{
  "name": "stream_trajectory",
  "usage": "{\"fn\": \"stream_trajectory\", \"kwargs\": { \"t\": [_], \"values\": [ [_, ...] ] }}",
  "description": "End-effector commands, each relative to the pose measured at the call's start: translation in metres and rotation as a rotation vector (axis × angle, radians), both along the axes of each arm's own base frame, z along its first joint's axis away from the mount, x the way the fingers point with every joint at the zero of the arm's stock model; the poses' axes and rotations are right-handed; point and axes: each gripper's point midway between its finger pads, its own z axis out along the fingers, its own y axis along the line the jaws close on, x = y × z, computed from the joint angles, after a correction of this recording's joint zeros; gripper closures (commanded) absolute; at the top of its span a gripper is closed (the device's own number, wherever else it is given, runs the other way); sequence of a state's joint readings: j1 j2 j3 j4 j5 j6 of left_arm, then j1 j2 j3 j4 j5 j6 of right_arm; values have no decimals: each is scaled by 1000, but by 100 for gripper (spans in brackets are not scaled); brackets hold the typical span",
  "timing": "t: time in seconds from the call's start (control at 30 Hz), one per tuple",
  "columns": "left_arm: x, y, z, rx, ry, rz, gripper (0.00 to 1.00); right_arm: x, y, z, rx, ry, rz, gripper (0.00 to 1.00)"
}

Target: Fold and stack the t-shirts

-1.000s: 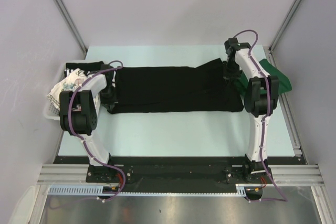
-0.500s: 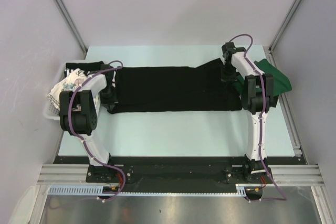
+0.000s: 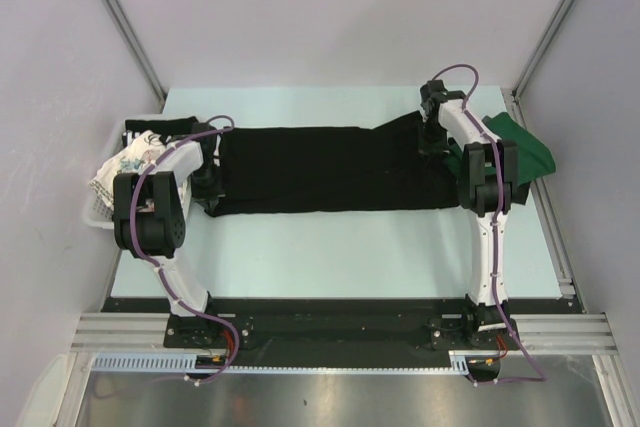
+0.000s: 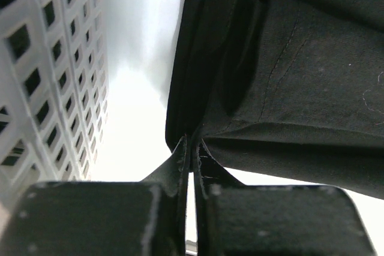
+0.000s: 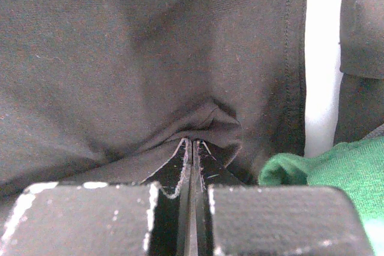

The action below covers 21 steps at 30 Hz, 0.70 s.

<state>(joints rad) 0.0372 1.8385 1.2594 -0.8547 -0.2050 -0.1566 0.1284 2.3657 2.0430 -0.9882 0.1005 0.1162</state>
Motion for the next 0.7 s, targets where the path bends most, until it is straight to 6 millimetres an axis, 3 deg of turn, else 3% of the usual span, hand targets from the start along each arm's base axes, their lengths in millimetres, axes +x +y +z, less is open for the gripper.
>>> {"fn": "stream_trajectory", "kwargs": {
  "t": [0.0, 0.13, 0.23, 0.33, 0.43, 0.67],
  "values": [
    [1, 63, 24, 172, -77, 195, 90, 5, 2, -32, -12, 31, 14, 100],
    [3, 63, 26, 167, -93, 197, 74, 4, 0, -33, -10, 39, 7, 100],
    [7, 60, 30, 151, -112, 194, 71, 6, 0, -27, -6, 30, 3, 98],
    [9, 57, 36, 134, -132, 189, 67, 14, 1, -11, 2, -16, 3, 79],
    [12, 56, 44, 123, -159, 188, 62, 24, 5, 10, 18, -71, 7, 68],
    [23, 51, 71, 93, -240, 174, 57, 50, 12, 70, 37, -226, 17, 59]
  ]
}}
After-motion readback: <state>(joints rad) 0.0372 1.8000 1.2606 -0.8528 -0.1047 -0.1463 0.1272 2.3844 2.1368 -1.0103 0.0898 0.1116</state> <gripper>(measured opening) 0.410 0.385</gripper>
